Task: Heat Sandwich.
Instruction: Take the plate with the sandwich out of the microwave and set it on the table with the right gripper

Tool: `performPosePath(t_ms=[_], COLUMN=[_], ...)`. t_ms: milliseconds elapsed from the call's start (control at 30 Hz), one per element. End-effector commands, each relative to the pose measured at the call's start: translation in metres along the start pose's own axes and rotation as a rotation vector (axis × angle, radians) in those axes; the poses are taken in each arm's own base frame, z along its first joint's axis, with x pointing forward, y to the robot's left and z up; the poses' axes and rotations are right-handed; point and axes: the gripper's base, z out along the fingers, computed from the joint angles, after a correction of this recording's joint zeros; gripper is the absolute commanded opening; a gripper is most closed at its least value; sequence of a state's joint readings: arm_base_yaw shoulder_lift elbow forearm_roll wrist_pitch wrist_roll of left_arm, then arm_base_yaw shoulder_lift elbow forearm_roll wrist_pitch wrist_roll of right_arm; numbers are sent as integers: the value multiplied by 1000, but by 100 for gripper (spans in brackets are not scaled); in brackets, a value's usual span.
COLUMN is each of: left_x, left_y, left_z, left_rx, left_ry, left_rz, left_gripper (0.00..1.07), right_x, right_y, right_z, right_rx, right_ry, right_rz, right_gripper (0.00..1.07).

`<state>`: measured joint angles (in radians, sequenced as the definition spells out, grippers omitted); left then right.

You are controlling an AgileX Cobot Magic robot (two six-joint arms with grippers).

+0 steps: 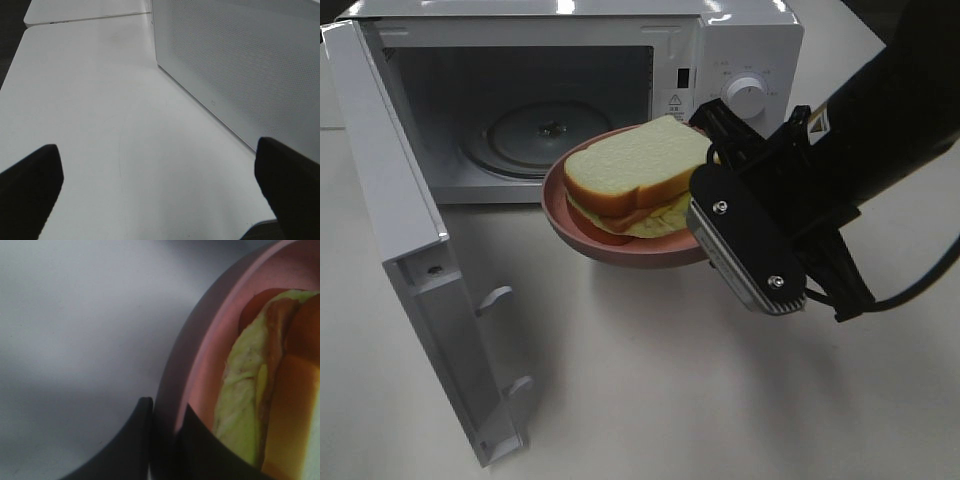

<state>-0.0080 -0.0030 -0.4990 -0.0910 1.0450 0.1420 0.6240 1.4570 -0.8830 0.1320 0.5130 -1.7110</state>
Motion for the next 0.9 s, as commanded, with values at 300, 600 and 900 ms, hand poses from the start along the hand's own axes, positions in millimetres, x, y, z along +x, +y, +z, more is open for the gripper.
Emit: performPosePath(t_ms=[300, 600, 900], left_x=[1, 1, 1], left_y=[-1, -1, -1], left_z=[-3, -3, -3], left_rx=[-2, -2, -2], left_ry=[-30, -30, -30], left_rz=[-2, -2, -2], left_gripper=[103, 103, 103], right_x=[1, -1, 4], right_y=[31, 54, 79], right_z=[-24, -33, -38], right_rx=[40, 57, 55], right_ry=[31, 33, 95], right_rz=[40, 67, 149], right_gripper=[0, 0, 0])
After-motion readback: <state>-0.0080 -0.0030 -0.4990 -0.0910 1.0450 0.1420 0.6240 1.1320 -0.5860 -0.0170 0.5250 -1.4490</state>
